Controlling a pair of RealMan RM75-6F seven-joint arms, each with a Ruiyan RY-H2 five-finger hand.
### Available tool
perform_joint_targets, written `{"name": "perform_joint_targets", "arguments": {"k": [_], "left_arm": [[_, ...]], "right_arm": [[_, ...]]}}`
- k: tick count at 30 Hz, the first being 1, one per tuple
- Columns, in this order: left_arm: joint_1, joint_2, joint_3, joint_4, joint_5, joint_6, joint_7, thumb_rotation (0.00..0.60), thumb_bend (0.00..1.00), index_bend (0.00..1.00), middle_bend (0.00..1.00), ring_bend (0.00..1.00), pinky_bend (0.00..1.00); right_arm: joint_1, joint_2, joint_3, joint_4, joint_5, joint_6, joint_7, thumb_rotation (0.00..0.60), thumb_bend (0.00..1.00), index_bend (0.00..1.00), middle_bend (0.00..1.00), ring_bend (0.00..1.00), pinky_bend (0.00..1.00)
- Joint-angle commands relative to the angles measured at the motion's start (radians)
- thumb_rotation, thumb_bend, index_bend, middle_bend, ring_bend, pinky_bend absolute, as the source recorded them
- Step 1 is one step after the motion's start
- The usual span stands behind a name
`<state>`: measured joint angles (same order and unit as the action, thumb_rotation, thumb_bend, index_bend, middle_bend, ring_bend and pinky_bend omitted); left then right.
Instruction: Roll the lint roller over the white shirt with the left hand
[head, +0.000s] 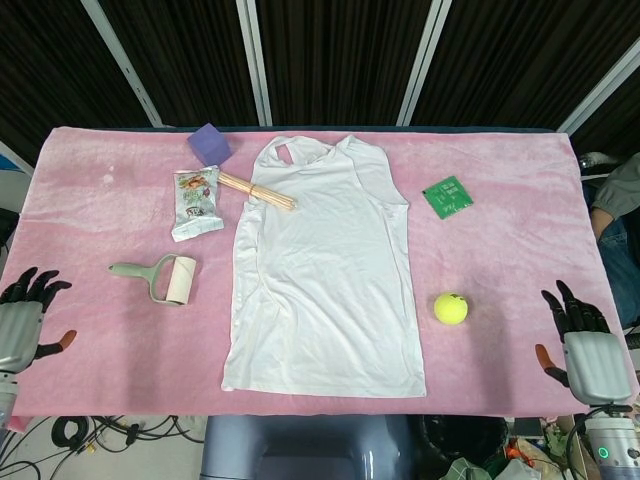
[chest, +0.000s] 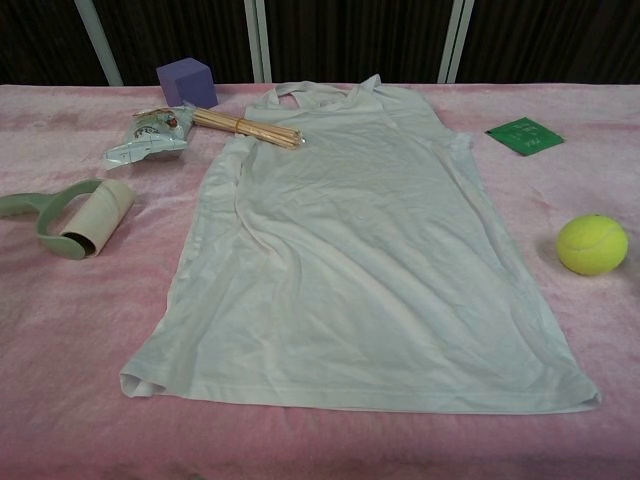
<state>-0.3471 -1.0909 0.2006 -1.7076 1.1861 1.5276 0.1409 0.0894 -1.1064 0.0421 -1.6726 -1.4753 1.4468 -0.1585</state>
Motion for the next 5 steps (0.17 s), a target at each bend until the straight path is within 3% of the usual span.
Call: {"name": "perform_joint_targets", "arguments": {"k": [1,5], "left_arm": [[0.042,-0.026,-0.009,0.053,0.036,0.017,-0.057,0.600,0.21,0.23,0.12,0.00,0.09],[0.059,-0.024,-0.024,0.078,0.048,0.001,-0.092,0.600,0.21,0.21,0.11,0.00,0.08]], "right_arm": [[-0.003,-0.003,-0.006,0.009,-0.021,0.014,0.004,0.600,0.26,0.12,0.00,0.14,0.16],[-0.006,-0.005,-0.013,0.012,-0.035,0.018,0.006,0.600,0.26,0.12,0.00,0.14,0.16]]}}
